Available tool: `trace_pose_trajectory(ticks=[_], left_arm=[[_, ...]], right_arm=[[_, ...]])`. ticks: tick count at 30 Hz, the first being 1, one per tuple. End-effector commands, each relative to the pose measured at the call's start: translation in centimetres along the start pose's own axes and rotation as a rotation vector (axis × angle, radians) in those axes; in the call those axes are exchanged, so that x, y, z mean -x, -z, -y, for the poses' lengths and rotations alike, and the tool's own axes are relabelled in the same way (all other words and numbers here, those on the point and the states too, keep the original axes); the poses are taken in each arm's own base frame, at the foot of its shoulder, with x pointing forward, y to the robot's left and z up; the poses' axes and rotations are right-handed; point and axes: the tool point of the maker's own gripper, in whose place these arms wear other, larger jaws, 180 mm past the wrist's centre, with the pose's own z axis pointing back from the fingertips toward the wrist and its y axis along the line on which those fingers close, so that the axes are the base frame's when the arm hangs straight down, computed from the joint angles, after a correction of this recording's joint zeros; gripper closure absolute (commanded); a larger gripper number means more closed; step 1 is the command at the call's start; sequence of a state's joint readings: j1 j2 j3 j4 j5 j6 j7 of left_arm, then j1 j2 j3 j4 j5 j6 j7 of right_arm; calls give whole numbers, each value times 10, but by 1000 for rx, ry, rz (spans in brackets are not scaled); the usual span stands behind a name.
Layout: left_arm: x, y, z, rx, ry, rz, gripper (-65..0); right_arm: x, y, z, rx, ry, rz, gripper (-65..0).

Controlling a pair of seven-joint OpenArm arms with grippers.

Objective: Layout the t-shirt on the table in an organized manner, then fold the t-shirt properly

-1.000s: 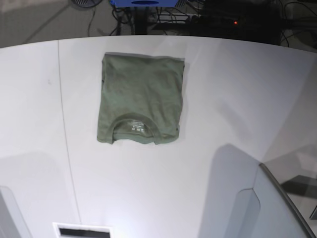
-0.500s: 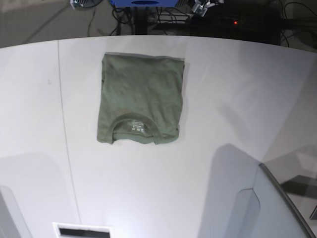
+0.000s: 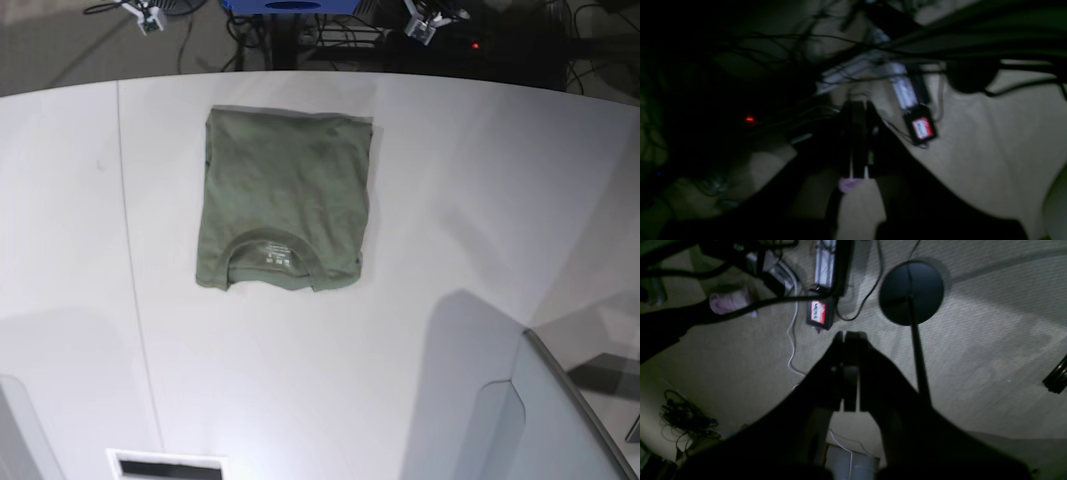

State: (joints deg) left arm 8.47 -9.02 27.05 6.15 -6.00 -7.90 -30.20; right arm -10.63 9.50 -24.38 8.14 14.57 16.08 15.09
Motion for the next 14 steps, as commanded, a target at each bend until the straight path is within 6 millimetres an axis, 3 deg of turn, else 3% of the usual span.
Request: trace_pose_trajectory(ticks=[1,7,10,14], left_arm=[[5,-3,3,8,0,-3,0],[7,-3,8,14,-8,-5,0],[9,-2,25,32,-27,-7,0],[24,-5,33,36,-42,-58,0]], right_arm=[[-1,-2,7,7,-4,6,0],[-6,-2,9,11,-8,12,0],[0,-2,9,10,-6,4,0],[6,-3,6,6,-4,-6,0]])
